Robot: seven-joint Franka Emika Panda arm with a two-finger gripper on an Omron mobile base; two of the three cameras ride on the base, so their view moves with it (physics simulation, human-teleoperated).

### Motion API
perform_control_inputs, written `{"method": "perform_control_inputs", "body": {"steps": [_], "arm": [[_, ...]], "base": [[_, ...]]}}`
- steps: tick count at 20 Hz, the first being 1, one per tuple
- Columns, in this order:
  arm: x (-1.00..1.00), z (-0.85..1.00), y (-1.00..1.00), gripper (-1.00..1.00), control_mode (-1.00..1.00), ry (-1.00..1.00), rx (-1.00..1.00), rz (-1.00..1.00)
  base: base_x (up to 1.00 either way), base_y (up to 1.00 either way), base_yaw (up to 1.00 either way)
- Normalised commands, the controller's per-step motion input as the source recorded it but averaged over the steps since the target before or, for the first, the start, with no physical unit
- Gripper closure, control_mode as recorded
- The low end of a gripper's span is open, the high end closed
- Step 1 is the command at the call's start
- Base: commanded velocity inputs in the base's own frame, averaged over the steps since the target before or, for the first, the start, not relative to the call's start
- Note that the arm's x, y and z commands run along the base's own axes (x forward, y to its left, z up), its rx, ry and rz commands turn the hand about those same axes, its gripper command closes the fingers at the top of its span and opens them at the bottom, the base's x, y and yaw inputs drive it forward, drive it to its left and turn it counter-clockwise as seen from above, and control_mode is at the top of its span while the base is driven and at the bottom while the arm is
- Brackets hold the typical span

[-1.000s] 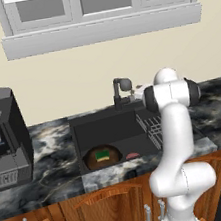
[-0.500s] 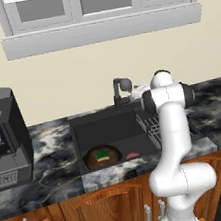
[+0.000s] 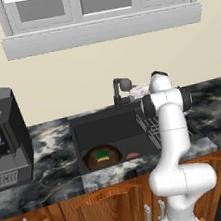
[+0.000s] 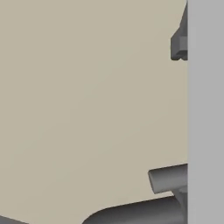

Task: Pick the pan and sponge and place them into the sink. Then turn on the water.

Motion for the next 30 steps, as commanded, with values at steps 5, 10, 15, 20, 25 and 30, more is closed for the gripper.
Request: {"method": "perform_control_inputs", "body": {"steps": [5, 10, 15, 20, 25, 30], "arm": [[0.39, -0.22, 0.00, -1.00, -1.00, 0.05, 0.00, 0.00], [0.40, -0.22, 0.02, 1.00, -1.00, 0.05, 0.00, 0.00], [0.33, -0.23, 0.02, 1.00, -1.00, 0.06, 0.00, 0.00], [0.21, -0.17, -0.07, 1.00, -1.00, 0.04, 0.00, 0.00], [-0.02, -0.04, -0.31, 1.00, -1.00, 0.04, 0.03, -0.01], [-0.14, 0.00, -0.51, 1.00, -1.00, 0.08, 0.07, -0.06]], "base": [[0.00, 0.00, 0.00], [0.00, 0.00, 0.00], [0.00, 0.00, 0.00], [0.00, 0.00, 0.00], [0.00, 0.00, 0.00], [0.00, 0.00, 0.00]]}}
